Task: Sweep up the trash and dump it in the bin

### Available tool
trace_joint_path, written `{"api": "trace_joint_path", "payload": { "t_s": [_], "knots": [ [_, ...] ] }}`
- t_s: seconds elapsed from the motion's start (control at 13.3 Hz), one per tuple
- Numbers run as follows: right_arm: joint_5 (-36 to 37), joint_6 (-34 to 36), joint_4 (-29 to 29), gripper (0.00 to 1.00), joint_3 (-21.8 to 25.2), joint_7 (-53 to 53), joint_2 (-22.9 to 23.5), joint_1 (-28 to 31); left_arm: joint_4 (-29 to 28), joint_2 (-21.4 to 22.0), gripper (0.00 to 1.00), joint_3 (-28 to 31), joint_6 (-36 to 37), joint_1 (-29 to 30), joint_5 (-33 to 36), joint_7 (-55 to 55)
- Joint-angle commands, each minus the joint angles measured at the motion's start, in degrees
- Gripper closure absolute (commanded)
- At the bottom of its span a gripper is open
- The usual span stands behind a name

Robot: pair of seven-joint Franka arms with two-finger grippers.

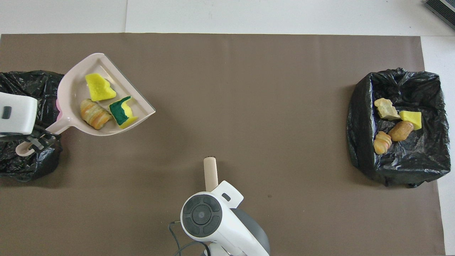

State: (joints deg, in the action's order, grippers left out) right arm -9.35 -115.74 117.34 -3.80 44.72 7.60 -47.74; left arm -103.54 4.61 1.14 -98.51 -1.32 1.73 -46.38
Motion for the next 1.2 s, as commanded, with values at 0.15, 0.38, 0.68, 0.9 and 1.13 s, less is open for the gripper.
{"api": "trace_joint_path", "payload": {
  "t_s": [0.15,0.38,0.68,0.9,1.13],
  "knots": [
    [0.91,-7.04,3.85,1.0,0.11,2.74,1.28,-1.48,3.34,-0.39,1.0,0.35,3.49,12.45,-0.94,-0.73],
    [1.17,-6.09,3.07,0.01,0.11,4.59,1.54,-1.48,3.86,-0.13,1.0,2.37,4.81,20.63,-0.32,-9.65],
    [2.58,3.56,-3.77,0.0,0.46,4.5,1.72,-0.34,6.85,-2.66,1.0,3.61,3.5,26.36,9.76,-26.81],
    [3.28,10.33,-8.43,0.0,0.55,2.75,-0.21,3.6,7.47,-5.22,1.0,3.61,-1.32,26.45,16.36,-30.78],
    [5.39,17.71,-12.56,0.0,0.64,-6.1,-3.02,8.95,8.52,-8.99,1.0,3.61,-5.1,26.28,24.7,-32.71]
  ]
}}
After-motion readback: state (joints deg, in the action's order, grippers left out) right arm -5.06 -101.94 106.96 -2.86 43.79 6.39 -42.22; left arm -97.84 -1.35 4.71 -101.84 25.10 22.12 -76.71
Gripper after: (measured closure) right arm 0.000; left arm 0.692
